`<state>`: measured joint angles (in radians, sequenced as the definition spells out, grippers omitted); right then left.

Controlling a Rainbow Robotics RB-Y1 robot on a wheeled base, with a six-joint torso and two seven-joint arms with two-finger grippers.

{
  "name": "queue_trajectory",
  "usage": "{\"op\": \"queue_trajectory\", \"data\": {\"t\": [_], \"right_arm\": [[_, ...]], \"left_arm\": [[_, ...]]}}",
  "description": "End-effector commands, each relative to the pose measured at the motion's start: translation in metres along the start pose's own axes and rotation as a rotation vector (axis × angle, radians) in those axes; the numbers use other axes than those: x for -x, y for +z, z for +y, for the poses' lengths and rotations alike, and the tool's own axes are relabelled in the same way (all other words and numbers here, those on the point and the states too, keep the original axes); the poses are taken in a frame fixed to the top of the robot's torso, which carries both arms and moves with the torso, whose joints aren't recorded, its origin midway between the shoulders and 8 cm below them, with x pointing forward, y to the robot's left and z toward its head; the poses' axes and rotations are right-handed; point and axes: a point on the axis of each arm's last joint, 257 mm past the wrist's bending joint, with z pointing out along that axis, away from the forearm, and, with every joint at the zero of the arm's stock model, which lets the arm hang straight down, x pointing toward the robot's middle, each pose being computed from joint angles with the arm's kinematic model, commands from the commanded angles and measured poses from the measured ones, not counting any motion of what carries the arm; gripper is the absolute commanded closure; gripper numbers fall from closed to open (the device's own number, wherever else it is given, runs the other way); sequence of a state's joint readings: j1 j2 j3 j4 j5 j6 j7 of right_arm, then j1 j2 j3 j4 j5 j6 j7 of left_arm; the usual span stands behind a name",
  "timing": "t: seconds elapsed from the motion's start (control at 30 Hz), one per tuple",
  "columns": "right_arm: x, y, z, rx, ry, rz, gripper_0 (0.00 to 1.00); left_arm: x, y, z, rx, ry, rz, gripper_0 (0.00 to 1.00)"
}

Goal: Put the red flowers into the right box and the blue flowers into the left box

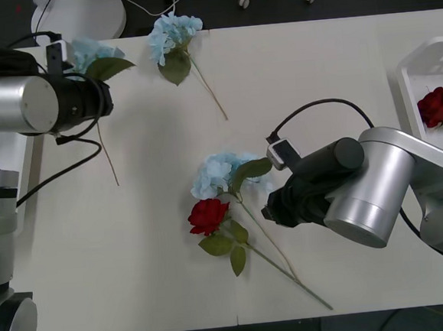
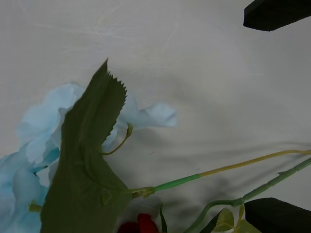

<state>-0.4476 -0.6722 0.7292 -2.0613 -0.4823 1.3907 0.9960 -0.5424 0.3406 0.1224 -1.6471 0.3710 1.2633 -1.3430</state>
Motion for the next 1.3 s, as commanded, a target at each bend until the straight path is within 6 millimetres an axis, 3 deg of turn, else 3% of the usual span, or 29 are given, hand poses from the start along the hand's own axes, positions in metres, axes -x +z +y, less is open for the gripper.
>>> {"op": "queue_trajectory", "data": {"t": [0.03, 0.07, 0.1, 0.13, 0.23, 0.33, 0.43, 0.7, 0.87, 0.97, 1.07, 1.1, 1.13, 1.17, 1.2, 1.3], "right_arm": [[0.02, 0.007, 0.023, 0.011, 0.026, -0.03, 0.0], [0.02, 0.011, 0.025, 0.009, 0.026, -0.028, 0.0], [0.02, 0.011, 0.025, 0.009, 0.026, -0.028, 0.0], [0.019, 0.017, 0.027, 0.0, 0.024, -0.023, 0.0], [0.017, 0.027, 0.027, -0.03, 0.013, -0.016, 0.0], [0.015, 0.036, 0.029, -0.033, 0.018, -0.013, 0.0], [0.015, 0.045, 0.035, -0.026, 0.024, -0.013, 0.0], [0.023, 0.064, 0.046, -0.021, 0.051, -0.031, 0.0], [0.026, 0.071, 0.048, -0.016, 0.06, -0.041, 0.0], [0.026, 0.072, 0.049, -0.015, 0.059, -0.043, 0.12], [0.027, 0.072, 0.05, -0.012, 0.06, -0.046, 0.34], [0.027, 0.072, 0.05, -0.01, 0.061, -0.047, 0.46], [0.027, 0.072, 0.05, -0.01, 0.061, -0.049, 0.69], [0.028, 0.072, 0.051, -0.009, 0.06, -0.049, 0.8], [0.028, 0.072, 0.051, -0.009, 0.063, -0.049, 1.0], [0.029, 0.072, 0.049, -0.01, 0.066, -0.055, 1.0]], "left_arm": [[0.079, -0.048, 0.072, 0.085, 0.02, -0.139, 1.0], [0.085, -0.055, 0.093, 0.106, 0.006, -0.149, 1.0], [0.085, -0.055, 0.093, 0.106, 0.006, -0.149, 1.0], [0.096, -0.068, 0.125, 0.142, -0.014, -0.172, 1.0], [0.104, -0.083, 0.175, 0.214, -0.008, -0.176, 1.0], [0.104, -0.096, 0.226, 0.297, -0.006, -0.153, 1.0], [0.099, -0.106, 0.263, 0.361, -0.026, -0.128, 1.0], [0.075, -0.123, 0.338, 0.509, -0.058, -0.038, 1.0], [0.056, -0.119, 0.366, 0.58, -0.059, -0.003, 1.0], [0.046, -0.111, 0.376, 0.589, -0.065, 0.0, 1.0], [0.039, -0.103, 0.387, 0.606, -0.055, -0.006, 1.0], [0.038, -0.1, 0.39, 0.611, -0.048, -0.008, 1.0], [0.036, -0.098, 0.393, 0.617, -0.039, -0.012, 1.0], [0.035, -0.096, 0.394, 0.619, -0.036, -0.014, 1.0], [0.035, -0.095, 0.396, 0.624, -0.028, -0.015, 1.0], [0.033, -0.093, 0.396, 0.627, -0.019, -0.009, 1.0]]}}
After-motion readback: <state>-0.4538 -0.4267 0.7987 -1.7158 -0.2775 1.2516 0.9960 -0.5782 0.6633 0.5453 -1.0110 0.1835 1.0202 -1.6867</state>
